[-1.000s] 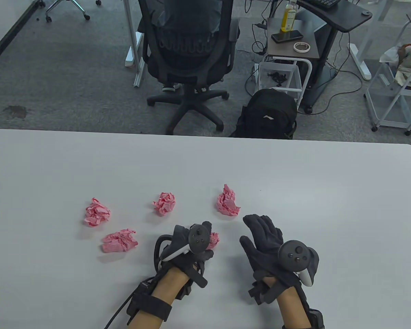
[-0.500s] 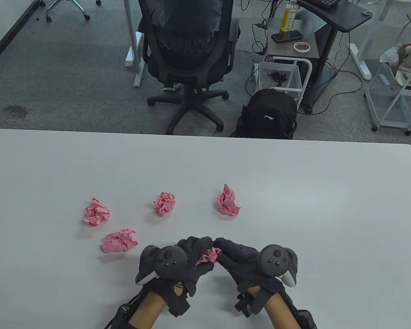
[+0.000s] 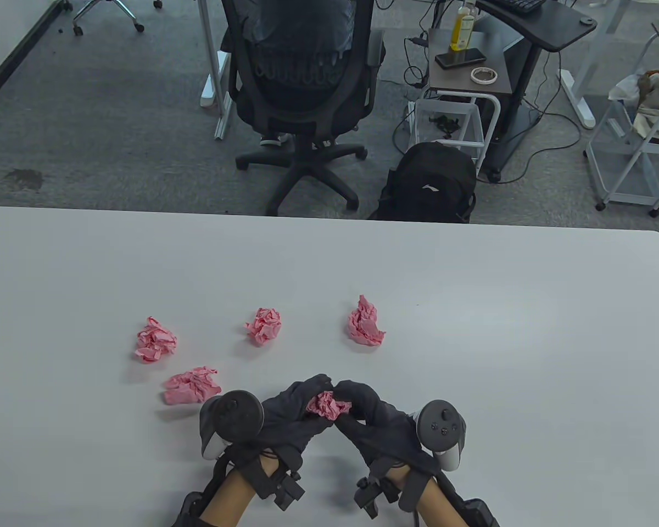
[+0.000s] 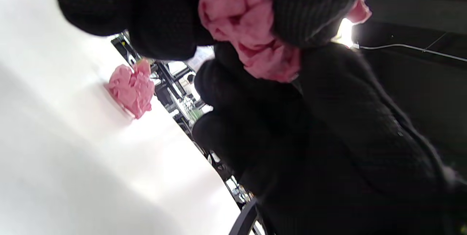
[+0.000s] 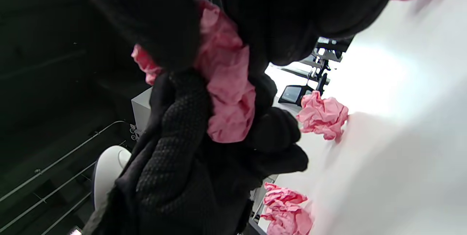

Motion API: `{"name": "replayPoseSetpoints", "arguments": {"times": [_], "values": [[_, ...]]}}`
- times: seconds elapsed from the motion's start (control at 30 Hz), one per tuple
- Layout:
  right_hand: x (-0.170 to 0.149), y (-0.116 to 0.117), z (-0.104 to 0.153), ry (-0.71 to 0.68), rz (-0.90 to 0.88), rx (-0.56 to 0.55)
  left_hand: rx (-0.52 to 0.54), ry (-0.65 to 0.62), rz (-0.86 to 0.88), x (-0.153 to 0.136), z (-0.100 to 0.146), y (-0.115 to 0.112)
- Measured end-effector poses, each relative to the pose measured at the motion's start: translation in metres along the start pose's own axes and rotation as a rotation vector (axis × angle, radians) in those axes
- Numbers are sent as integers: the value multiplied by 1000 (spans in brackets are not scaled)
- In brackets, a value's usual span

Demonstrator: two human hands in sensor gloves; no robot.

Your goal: Flatten crumpled papers and stack

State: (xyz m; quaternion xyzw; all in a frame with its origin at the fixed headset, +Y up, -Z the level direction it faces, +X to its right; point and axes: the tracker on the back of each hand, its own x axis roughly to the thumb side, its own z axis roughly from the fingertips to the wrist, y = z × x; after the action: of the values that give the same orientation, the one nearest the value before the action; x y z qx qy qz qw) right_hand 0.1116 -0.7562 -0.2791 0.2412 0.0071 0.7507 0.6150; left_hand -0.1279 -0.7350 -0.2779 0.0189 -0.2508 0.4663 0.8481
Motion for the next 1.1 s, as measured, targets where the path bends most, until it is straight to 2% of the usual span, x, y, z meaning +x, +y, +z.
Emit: {"name": "replayPoseSetpoints", "arguments": {"times": [0.1, 0.2, 0.27, 0.37, 0.4, 0.53, 0.63, 0.7, 0.73, 0.83, 0.9, 0.93, 1.1], "values": [[-3, -1, 1, 34, 1, -47, -19, -19, 9, 2, 1, -4], [0, -7, 1, 38, 18, -82, 12, 1, 58, 2, 2, -7], [1, -7, 1, 21, -7, -65, -22, 47, 209, -6, 0, -7], [5, -4, 0, -63, -93, -74, -54, 96, 524, -20, 1, -9], [7, -3, 1, -78, -91, -65, -51, 111, 563, -23, 1, -9], [6, -5, 0, -95, -67, -49, 20, 133, 444, -23, 3, -4], [0, -7, -3, -68, -237, 14, 51, 164, 471, -26, 5, -2], [-2, -8, -3, -57, -267, 17, 36, 136, 473, -27, 4, -1], [-2, -9, -3, -50, -270, 11, 39, 142, 478, -27, 4, 0], [-3, -17, -1, 11, -221, -118, 87, 140, 491, -27, 6, 4], [-3, -21, 1, 22, -185, -177, 65, 77, 468, -23, 5, 6], [-1, -22, 3, 10, -107, -212, 28, 30, 448, -20, 3, 5], [11, -15, 3, -66, 71, -160, -93, 13, 417, -4, 2, -12]]}}
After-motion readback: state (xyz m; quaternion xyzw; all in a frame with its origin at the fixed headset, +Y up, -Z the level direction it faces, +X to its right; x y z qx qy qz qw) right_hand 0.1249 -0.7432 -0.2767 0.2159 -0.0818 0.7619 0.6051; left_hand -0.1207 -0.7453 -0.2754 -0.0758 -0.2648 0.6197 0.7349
